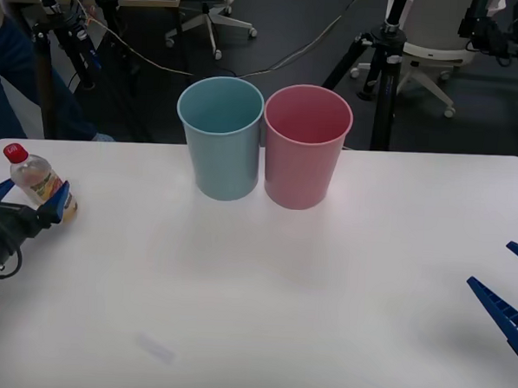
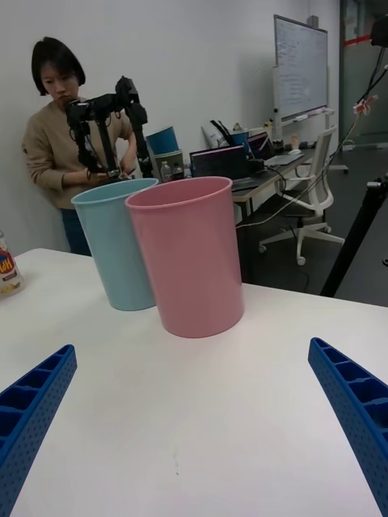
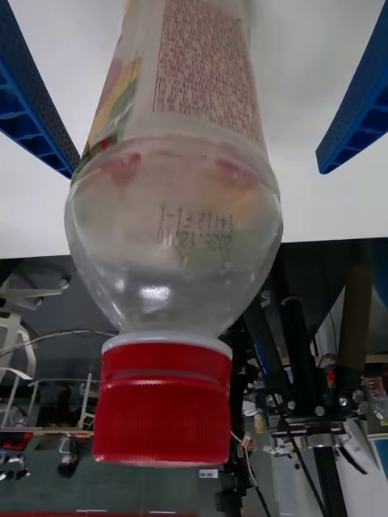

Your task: Grasp the object on the table and drop it into the matching bin: aluminum can to the light blue bin, PET bottle to the pink bin.

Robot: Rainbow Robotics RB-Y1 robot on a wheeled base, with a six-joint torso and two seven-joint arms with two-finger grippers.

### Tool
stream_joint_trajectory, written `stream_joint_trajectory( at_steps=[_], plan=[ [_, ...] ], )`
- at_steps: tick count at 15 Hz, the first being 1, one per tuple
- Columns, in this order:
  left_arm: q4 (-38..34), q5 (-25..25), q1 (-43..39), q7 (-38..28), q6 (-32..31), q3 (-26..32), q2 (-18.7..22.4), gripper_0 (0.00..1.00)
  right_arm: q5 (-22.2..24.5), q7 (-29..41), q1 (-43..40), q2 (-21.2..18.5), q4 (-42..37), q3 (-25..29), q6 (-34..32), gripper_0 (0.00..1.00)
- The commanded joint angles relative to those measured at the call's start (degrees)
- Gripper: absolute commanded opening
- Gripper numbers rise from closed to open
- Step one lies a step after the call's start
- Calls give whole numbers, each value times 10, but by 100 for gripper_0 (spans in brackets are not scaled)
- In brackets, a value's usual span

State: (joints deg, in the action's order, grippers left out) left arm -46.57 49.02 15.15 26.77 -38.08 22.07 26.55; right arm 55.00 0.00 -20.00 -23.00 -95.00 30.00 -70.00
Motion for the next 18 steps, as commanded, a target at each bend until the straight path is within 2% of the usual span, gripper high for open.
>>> stream_joint_trajectory(
  at_steps=[1, 7, 8, 9, 10, 11, 12, 18],
  plan=[
    [0, 0, 11, -6, 29, -11, 0, 100, 0, 0, 0, 0, 0, 0, 0, 100],
    [0, 0, 30, -20, 63, -30, 1, 100, 0, 0, 0, 0, 0, 0, 0, 100],
    [0, 0, 32, -22, 64, -32, 1, 95, 0, 0, 0, 0, 0, 0, 0, 100],
    [0, 0, 33, -24, 64, -33, 1, 84, 0, 0, 0, 0, 0, 0, 0, 100],
    [0, 1, 34, -26, 64, -33, 0, 41, 0, 0, 0, 0, 0, 0, 0, 100],
    [0, 0, 34, -29, 64, -34, 0, 5, 0, 0, 0, 0, 0, 0, 0, 100],
    [0, 0, 34, -31, 64, -34, 1, 0, 0, 0, 0, 0, 0, 0, 0, 100],
    [0, 1, 34, -37, 57, -33, 3, 0, 0, 0, 0, 0, 0, 0, 0, 100]
  ],
)
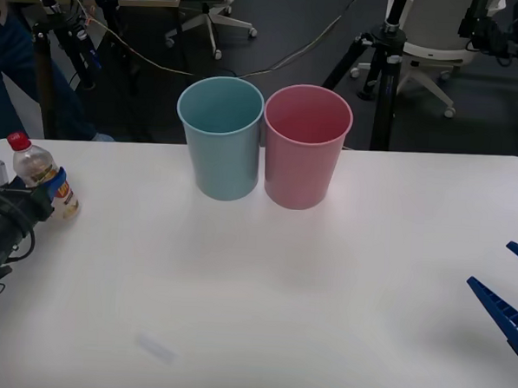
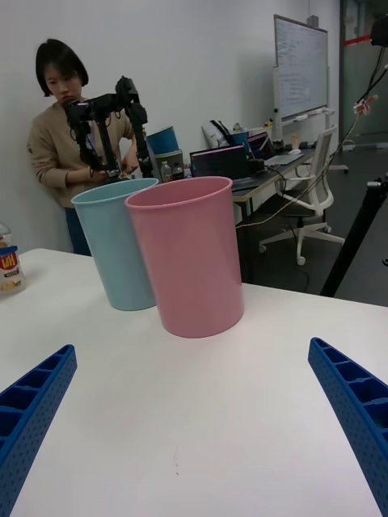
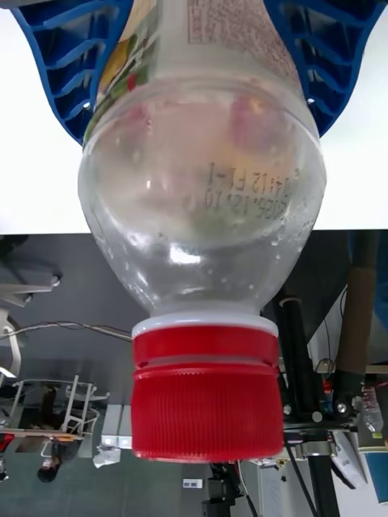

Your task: Grasp the object on the table and drop it into the matching bin: aluminum can to the light blue bin, PET bottle to the pink bin.

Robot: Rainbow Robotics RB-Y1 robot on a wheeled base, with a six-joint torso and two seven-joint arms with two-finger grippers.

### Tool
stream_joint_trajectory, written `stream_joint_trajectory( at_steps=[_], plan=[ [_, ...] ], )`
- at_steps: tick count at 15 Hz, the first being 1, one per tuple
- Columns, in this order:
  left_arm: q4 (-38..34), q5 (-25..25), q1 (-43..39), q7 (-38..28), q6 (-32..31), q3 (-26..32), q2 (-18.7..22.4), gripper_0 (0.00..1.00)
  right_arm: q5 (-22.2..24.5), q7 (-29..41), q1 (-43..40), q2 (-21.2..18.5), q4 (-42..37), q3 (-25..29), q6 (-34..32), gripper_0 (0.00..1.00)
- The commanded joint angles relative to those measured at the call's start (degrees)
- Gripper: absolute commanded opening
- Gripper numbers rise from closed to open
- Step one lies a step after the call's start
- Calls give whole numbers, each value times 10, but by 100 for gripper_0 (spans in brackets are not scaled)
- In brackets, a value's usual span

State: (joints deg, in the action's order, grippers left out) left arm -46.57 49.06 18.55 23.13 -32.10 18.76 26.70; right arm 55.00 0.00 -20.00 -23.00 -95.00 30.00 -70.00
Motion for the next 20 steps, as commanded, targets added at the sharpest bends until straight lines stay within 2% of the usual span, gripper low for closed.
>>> stream_joint_trajectory(
  at_steps=[1, 5, 7, 11, 16, 20],
  plan=[
    [0, 2, 0, 0, -6, 1, 2, 0, 0, 0, 0, 0, 0, 0, 0, 100],
    [-9, 36, -11, -10, -47, 15, 7, 0, 0, 0, 0, 0, 0, 0, 0, 100],
    [-63, 45, -47, -23, -46, 16, 8, 0, 0, 0, 0, 0, 0, 0, 0, 100],
    [-236, 124, -154, -168, -42, 1, 8, 0, 0, 0, 0, 0, 0, 0, 0, 100],
    [-425, 185, -273, -320, -63, -13, 8, 0, 0, 0, 0, 0, 0, 0, 0, 100],
    [-520, 232, -311, -410, -114, -5, 8, 0, 0, 0, 0, 0, 0, 0, 0, 100]
  ],
)
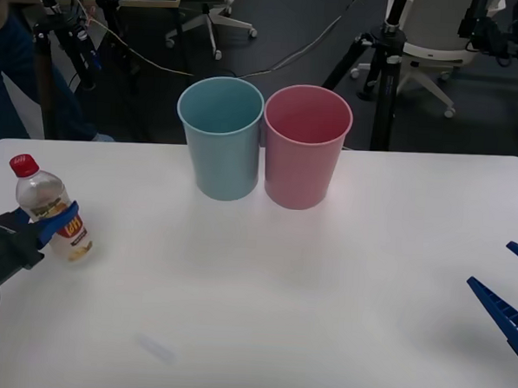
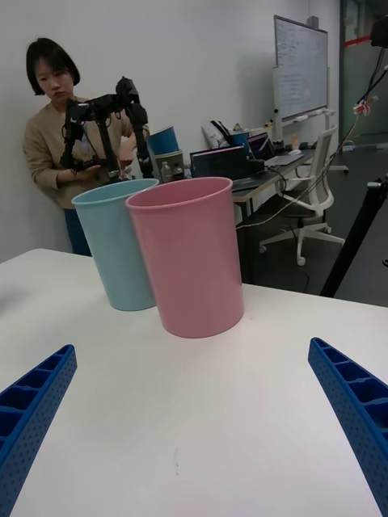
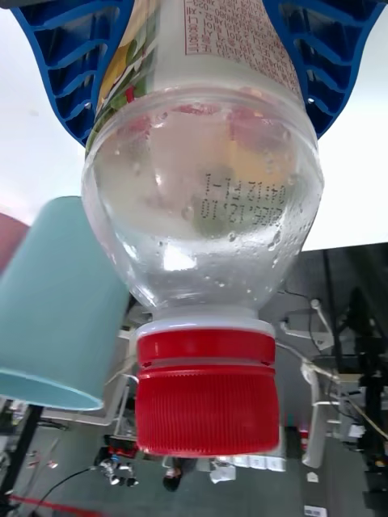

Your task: Grasp the object on the table and drop it into the matching bin: aluminum can to the light blue bin, PET bottle to the pink bin.

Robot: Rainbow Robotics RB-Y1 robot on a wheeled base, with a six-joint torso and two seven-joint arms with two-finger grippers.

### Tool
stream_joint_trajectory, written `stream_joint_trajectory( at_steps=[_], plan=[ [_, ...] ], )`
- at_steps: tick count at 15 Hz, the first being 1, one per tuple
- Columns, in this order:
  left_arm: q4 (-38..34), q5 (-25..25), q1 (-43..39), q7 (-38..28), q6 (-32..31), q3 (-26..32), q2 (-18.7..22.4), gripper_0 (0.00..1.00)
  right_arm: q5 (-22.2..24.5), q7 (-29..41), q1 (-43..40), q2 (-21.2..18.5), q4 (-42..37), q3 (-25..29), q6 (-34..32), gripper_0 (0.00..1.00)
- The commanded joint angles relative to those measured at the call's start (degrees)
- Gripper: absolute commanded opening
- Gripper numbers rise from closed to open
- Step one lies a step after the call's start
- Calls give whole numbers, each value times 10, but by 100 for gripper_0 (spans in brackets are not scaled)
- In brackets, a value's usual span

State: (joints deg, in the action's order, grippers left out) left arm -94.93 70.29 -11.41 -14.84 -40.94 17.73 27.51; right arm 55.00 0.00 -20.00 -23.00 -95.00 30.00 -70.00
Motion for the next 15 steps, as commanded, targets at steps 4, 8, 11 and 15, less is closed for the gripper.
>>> stream_joint_trajectory(
  at_steps=[4, 8, 11, 15],
  plan=[
    [-131, 69, -45, -62, -66, 31, 5, 0, 0, 0, 0, 0, 0, 0, 0, 100],
    [-203, 67, -62, -68, -99, 34, 39, 0, 0, 0, 0, 0, 0, 0, 0, 100],
    [-235, 40, -61, -77, -125, 35, 48, 0, 0, 0, 0, 0, 0, 0, 0, 100],
    [-241, 9, -27, -91, -157, 22, 55, 0, 0, 0, 0, 0, 0, 0, 0, 100]
  ],
)
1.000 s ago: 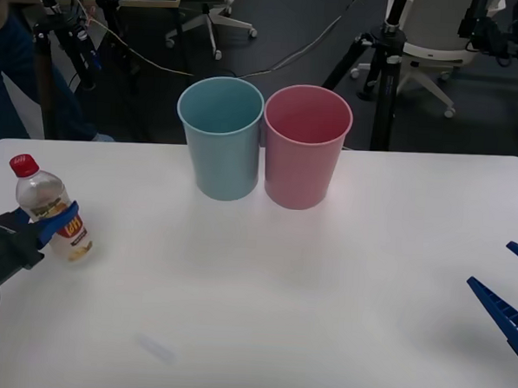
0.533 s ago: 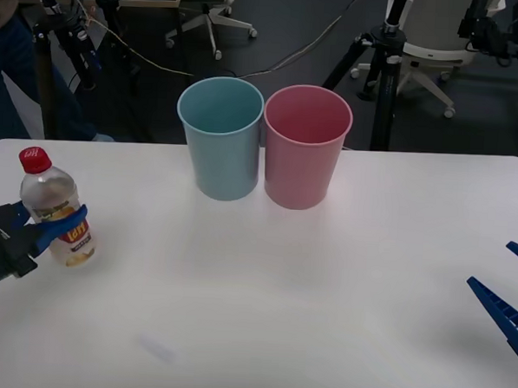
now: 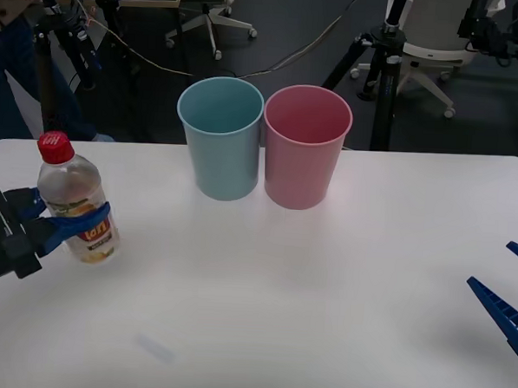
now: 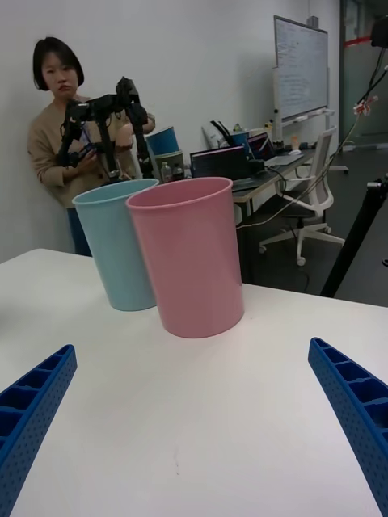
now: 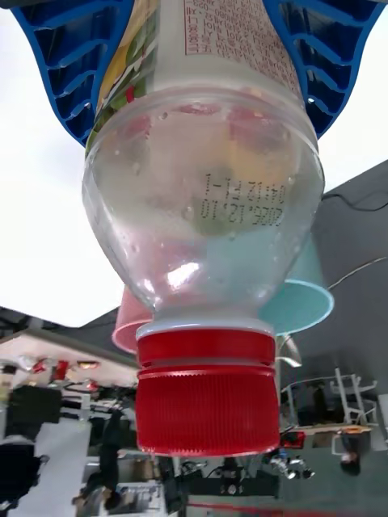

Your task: Grasp the object on the table and drop it into the matching bin: aluminum can to the light blue bin, PET bottle to the pink bin.

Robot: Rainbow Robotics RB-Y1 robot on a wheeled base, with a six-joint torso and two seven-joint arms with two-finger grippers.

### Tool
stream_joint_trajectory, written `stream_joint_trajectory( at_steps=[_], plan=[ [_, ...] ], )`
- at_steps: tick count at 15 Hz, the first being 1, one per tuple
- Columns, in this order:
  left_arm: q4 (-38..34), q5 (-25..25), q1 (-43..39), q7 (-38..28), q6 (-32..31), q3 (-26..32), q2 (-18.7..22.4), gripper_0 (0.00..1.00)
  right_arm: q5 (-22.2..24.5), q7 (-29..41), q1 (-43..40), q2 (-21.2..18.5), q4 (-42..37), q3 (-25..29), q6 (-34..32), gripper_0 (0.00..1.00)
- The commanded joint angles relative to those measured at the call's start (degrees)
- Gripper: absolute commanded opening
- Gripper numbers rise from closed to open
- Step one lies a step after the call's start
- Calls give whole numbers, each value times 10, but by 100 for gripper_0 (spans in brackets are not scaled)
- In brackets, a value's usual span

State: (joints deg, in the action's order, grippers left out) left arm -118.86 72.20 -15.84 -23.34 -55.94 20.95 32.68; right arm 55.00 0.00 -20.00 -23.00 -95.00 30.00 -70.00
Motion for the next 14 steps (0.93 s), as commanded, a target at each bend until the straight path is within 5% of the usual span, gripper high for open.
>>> stream_joint_trajectory(
  at_steps=[1, 5, 11, 14],
  plan=[
    [-2, -15, 29, -12, -4, -19, 8, 0, 0, 0, 0, 0, 0, 0, 0, 100],
    [-4, -15, 98, -78, 14, -65, 29, 0, 0, 0, 0, 0, 0, 0, 0, 100],
    [-3, -15, 234, -193, 86, -166, 114, 0, 0, 0, 0, 0, 0, 0, 0, 100],
    [2, 34, 318, -282, 99, -203, 136, 0, 0, 0, 0, 0, 0, 0, 0, 100]
  ],
)
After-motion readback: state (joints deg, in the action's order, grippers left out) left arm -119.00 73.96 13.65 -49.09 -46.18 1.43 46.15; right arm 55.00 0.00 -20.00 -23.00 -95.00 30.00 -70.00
